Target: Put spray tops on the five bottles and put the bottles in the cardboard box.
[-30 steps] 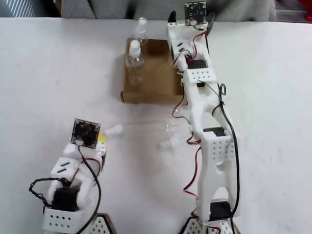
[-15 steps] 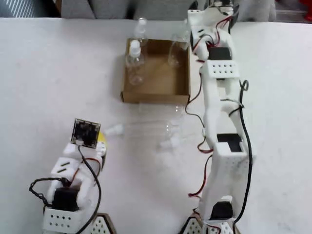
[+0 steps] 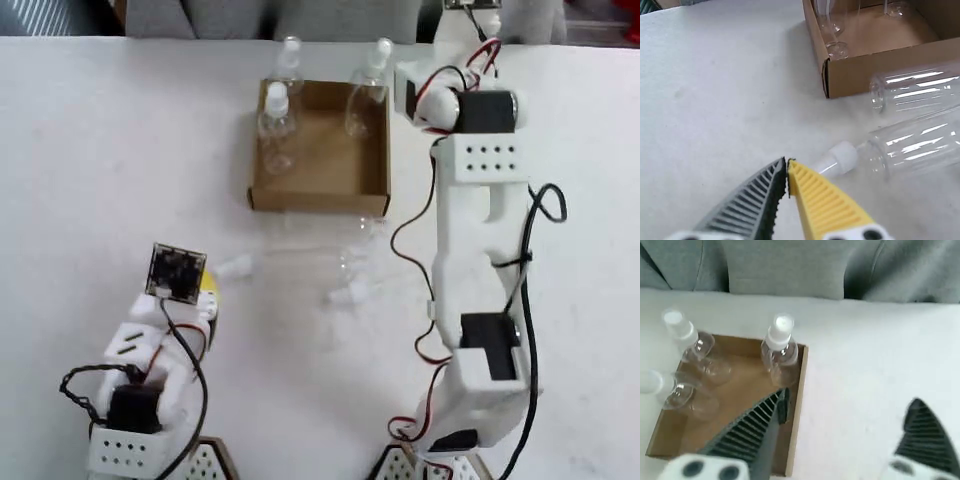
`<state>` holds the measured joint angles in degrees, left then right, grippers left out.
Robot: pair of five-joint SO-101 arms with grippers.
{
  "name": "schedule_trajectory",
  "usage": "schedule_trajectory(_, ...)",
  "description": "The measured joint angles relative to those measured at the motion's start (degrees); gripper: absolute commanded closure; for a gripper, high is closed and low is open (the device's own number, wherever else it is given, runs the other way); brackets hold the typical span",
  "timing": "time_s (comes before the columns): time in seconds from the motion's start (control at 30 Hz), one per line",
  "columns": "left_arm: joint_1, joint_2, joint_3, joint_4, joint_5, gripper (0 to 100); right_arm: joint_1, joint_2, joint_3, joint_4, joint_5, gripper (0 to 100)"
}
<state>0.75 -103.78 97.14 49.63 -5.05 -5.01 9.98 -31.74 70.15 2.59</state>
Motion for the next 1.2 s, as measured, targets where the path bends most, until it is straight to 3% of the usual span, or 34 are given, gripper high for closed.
schedule_trajectory(0.07,0.00,0.00,0.00,0.00,0.00,98,0.18,-1.76,0.00,3.60,0.00,98.9)
schedule_trajectory(0.2,0.00,0.00,0.00,0.00,0.00,98,0.18,-5.45,0.00,10.99,0.00,90.6)
schedule_trajectory(0.43,0.00,0.00,0.00,0.00,0.00,98,0.18,-9.32,-0.09,26.29,0.09,90.4)
schedule_trajectory(0.57,0.00,0.00,0.00,0.00,0.00,98,0.35,-12.13,4.57,26.81,0.09,90.4)
schedule_trajectory(0.97,0.00,0.00,0.00,0.00,0.00,97,0.79,-30.07,36.40,26.64,0.09,90.0)
schedule_trajectory(1.2,-0.09,0.00,0.00,0.00,0.00,97,3.96,-40.18,54.95,21.45,0.09,90.0)
